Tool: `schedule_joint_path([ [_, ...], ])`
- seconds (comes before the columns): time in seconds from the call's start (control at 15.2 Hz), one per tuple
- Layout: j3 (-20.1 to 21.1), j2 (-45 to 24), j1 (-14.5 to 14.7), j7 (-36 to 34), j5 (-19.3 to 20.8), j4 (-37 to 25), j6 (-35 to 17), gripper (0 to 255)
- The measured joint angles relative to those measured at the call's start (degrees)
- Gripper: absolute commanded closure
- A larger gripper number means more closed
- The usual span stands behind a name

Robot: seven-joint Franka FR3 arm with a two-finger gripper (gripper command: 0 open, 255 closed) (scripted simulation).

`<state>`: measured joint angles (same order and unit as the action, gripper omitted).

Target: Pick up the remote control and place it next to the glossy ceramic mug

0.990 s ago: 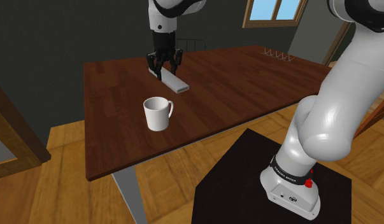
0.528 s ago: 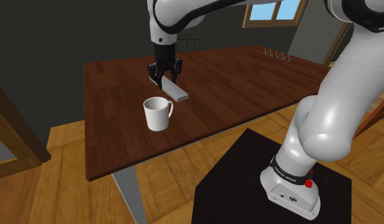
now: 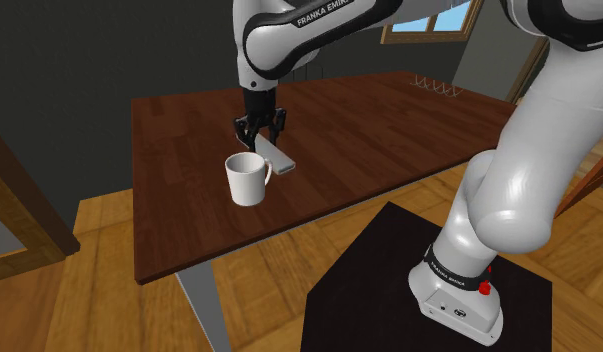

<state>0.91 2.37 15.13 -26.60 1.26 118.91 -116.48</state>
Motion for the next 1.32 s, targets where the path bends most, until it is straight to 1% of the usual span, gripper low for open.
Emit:
schedule_joint_path([
  [0.59, 0.0, -2.4, 0.0, -0.2, 0.1, 4.3, -6.7, 255],
  [0.99, 0.0, -2.7, 0.0, -0.2, 0.1, 4.4, -7.2, 255],
  [1.06, 0.0, -2.8, 0.0, -0.2, 0.1, 4.4, -7.2, 0],
  [1.32, 0.0, -2.7, 0.0, -0.2, 0.1, 4.4, -7.2, 0],
])
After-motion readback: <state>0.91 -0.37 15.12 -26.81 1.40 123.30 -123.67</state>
